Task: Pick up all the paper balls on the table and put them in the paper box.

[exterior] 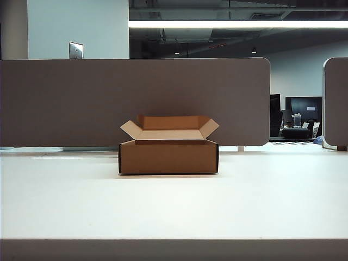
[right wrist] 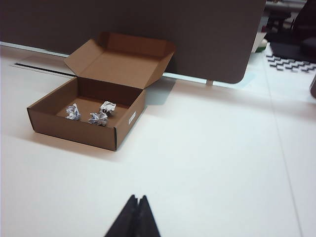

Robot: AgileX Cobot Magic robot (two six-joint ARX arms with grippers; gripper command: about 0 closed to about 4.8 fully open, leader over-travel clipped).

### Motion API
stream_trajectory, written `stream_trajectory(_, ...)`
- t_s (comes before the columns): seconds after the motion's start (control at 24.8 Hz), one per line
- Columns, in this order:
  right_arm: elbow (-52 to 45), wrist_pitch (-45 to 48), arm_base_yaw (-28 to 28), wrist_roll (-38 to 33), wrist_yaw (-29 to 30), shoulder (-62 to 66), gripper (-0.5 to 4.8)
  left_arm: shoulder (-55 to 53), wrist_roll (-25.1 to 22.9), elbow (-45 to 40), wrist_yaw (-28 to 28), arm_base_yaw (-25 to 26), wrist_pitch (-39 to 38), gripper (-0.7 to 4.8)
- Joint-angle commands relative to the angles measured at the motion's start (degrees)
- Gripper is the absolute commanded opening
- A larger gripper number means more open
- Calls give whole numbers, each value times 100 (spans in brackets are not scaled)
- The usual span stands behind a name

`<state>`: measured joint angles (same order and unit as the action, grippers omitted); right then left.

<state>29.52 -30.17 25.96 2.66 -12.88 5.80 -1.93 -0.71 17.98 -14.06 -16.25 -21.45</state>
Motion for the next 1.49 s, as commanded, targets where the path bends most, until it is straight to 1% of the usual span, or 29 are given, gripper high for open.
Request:
stream_trajectory(0.04,35,157,2,-219,-98,4,-6,170,267,-22,273,4,39,-6)
stream_trajectory(0.12,-42,273,2,-179,-103,4,-6,175,264,-116,271,4,238,-6)
stream_trajectory(0.24,-332,632,4,-116,155,4,-6,175,271,-420,299,9,713,-6)
stream_trajectory(0.36,-695,1174,2,-122,157,2,-6,175,313,-719,560,9,1054,-6)
stream_trajectory(0.4,-828,1276,2,-116,122,4,-6,175,310,-835,721,9,1134,-6)
stream_trajectory(0.48,-946,1182,2,-111,44,2,-6,175,308,-901,986,9,1110,-6)
stream_trajectory(0.52,-1001,935,2,-116,-52,2,-6,175,306,-903,1220,9,946,-6)
stream_trajectory(0.6,-1088,778,2,-116,-52,2,-6,175,313,-903,1587,9,656,-5)
stream_trajectory(0.65,-1121,789,2,-114,-50,2,-6,175,306,-903,1631,9,577,-5)
stream_trajectory(0.81,-1357,1202,2,-109,-17,2,-6,175,308,-931,1644,9,651,-6)
stream_trajectory(0.93,-1569,1506,2,-79,136,-13,-6,175,310,-929,1633,9,789,-6)
stream_trajectory(1.17,-1836,1567,7,-120,372,-382,-6,175,262,-931,1150,9,787,-5)
stream_trajectory(1.25,-1908,1574,7,-118,382,-610,-6,175,216,-933,1104,7,791,-5)
stream_trajectory(1.33,-1941,1648,-13,-114,382,-586,-6,175,70,-935,1104,9,796,-6)
stream_trajectory(1.41,-1976,1681,-4,-120,382,-581,-6,175,31,-994,1016,9,914,-6)
stream_trajectory(1.49,-1982,1853,-7,-120,348,-581,-6,175,131,-1182,870,9,1285,-6)
